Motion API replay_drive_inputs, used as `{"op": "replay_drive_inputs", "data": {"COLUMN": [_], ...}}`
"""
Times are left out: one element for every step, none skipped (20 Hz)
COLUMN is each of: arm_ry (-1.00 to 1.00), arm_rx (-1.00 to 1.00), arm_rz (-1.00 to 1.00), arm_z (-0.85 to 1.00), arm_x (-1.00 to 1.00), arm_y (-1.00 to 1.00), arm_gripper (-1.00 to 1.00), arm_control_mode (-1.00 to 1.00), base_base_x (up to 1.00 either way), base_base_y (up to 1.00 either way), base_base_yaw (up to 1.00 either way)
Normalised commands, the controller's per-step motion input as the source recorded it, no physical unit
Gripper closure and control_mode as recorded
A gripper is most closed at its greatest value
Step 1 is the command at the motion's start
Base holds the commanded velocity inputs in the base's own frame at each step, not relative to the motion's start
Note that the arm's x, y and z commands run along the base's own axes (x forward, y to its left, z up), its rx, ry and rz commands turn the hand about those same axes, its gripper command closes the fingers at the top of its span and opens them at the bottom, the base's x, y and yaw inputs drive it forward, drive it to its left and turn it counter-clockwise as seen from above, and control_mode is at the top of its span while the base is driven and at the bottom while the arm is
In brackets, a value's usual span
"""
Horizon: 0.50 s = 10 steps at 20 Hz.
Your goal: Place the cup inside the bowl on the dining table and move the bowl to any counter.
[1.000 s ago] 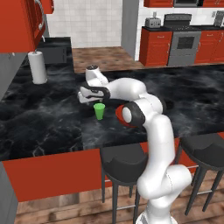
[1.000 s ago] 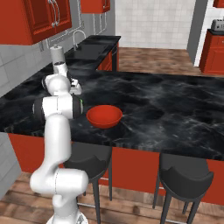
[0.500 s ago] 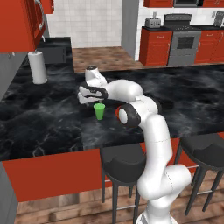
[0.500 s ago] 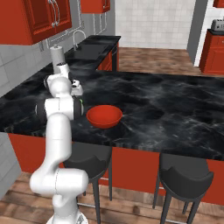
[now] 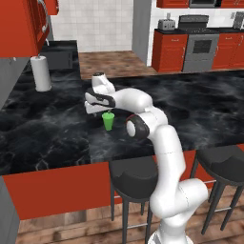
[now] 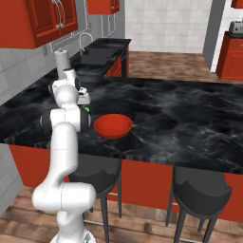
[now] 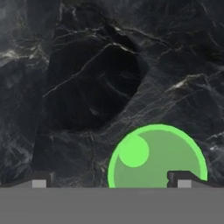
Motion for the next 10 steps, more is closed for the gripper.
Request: {"op": "replay_drive_inputs", "data": {"arm_ry": [0.05, 0.05, 0.05, 0.05, 0.05, 0.05, 0.05, 0.05, 0.05, 0.05], "arm_rx": [0.00, 0.00, 0.00, 0.00, 0.00, 0.00, 0.00, 0.00, 0.00, 0.00], "arm_rz": [0.00, 0.00, 0.00, 0.00, 0.00, 0.00, 0.00, 0.00, 0.00, 0.00], "arm_z": [-0.11, -0.15, -0.16, -0.16, -0.18, -0.17, -0.16, -0.15, -0.14, -0.14], "arm_x": [0.02, 0.00, 0.00, 0.00, 0.01, 0.01, 0.01, 0.01, 0.02, 0.01], "arm_y": [0.00, 0.00, 0.00, 0.00, 0.00, 0.00, 0.00, 0.00, 0.00, 0.00], "arm_gripper": [-1.00, -1.00, -1.00, -1.00, -1.00, -1.00, -1.00, -1.00, -1.00, -1.00], "arm_control_mode": [-1.00, -1.00, -1.00, -1.00, -1.00, -1.00, -1.00, -1.00, -1.00, -1.00], "base_base_x": [0.00, 0.00, 0.00, 0.00, 0.00, 0.00, 0.00, 0.00, 0.00, 0.00], "base_base_y": [0.00, 0.00, 0.00, 0.00, 0.00, 0.00, 0.00, 0.00, 0.00, 0.00], "base_base_yaw": [0.00, 0.00, 0.00, 0.00, 0.00, 0.00, 0.00, 0.00, 0.00, 0.00]}}
